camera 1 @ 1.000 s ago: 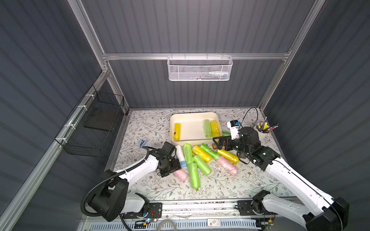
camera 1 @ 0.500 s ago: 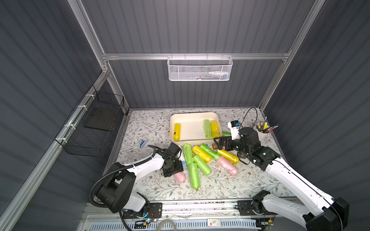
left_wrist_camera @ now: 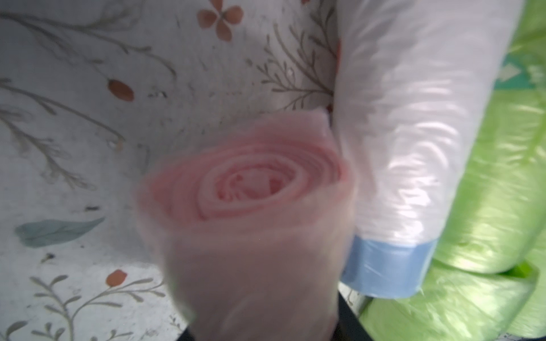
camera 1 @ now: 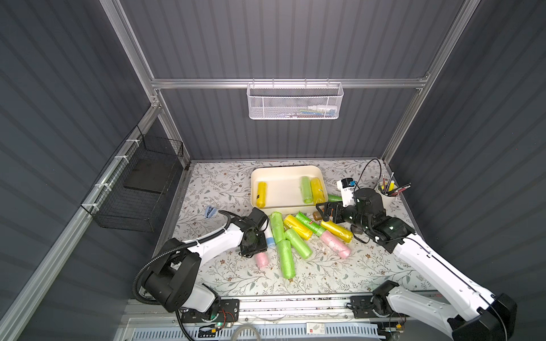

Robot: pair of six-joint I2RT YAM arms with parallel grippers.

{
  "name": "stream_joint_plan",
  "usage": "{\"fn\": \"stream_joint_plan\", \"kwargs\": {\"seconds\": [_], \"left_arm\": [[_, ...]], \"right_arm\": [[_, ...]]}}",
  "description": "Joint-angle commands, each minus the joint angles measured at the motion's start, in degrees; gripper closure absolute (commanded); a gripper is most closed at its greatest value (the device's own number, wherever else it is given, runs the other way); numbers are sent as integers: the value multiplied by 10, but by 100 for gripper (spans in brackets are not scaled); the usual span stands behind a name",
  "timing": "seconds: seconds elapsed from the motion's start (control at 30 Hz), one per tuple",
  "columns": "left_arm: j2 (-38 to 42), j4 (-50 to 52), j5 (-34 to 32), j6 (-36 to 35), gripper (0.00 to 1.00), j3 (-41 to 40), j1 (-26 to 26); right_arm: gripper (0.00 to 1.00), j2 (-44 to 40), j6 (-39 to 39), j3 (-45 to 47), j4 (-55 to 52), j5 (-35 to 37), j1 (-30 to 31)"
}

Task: Put the roll of trash bags into the storage box
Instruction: Pick up the roll of trash bags from the center of the board.

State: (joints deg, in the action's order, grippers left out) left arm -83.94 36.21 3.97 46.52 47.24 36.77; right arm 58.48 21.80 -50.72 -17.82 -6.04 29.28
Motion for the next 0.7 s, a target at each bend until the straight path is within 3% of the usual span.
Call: {"fn": "stream_joint_plan", "kwargs": {"seconds": [0.0, 0.27, 0.67], "left_arm": [[5, 49, -28, -25, 56, 46, 3], [20, 100, -70, -78, 56, 153, 3], [-59, 70, -72, -126, 56, 281, 3]], "right_arm": [[1, -6, -3, 5, 4, -24, -2], [1, 1, 3, 11, 12, -37, -2], [1, 15, 23, 14, 30, -51, -2]]}}
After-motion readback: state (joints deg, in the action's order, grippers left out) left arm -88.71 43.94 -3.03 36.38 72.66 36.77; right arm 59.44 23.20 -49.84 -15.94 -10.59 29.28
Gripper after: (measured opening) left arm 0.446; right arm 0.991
